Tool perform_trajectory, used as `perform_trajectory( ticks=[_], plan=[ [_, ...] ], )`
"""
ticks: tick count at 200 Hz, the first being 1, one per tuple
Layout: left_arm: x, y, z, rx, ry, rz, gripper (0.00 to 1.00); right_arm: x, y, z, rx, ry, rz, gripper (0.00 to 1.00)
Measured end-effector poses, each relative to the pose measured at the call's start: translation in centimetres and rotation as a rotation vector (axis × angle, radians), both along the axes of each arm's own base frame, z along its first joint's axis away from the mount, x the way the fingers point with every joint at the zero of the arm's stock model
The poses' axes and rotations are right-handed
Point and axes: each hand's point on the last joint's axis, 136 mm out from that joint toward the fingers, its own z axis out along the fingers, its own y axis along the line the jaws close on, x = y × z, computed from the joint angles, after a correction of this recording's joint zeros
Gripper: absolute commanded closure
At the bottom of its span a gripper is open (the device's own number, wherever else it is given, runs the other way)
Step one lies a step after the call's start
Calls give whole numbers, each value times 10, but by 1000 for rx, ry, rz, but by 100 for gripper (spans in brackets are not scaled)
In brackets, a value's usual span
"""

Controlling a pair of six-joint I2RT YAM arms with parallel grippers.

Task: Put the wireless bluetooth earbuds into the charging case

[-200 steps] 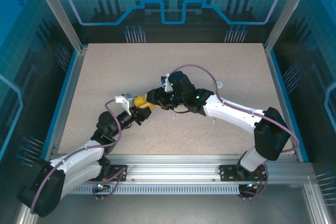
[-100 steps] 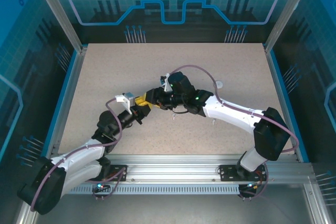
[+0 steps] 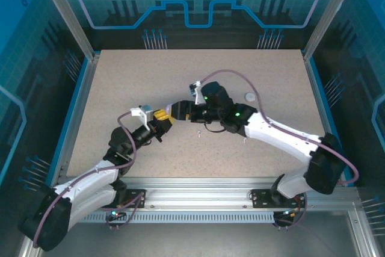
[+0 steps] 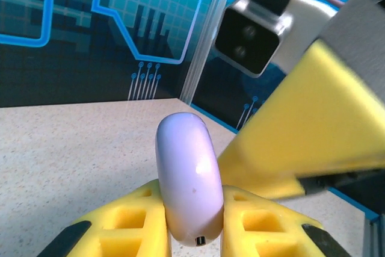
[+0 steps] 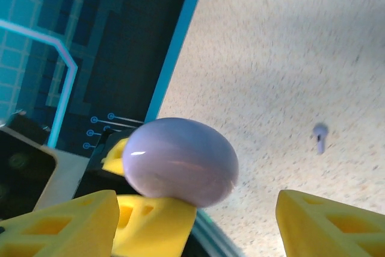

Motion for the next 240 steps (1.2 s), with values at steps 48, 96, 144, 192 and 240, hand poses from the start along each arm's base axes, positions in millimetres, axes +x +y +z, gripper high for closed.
perform_trajectory(
  ticks=[48,96,144,192,240],
  plan=[
    [-7,-9,15,-11,-11,-74,79,2,-48,28,-22,-340,85,26],
    [-17,-21,26,-11,-15,-169,78,-28,-61,22,-103,-706,348,29],
    [-25,-29,36,-12,-28,-243,77,-38,-65,44,-179,-957,562,36],
    [-27,-35,29,-2,-8,-284,77,-40,-52,49,-171,-999,757,38],
    [-31,-38,32,-13,-6,-321,77,-35,-52,47,-126,-964,861,41]
  ],
)
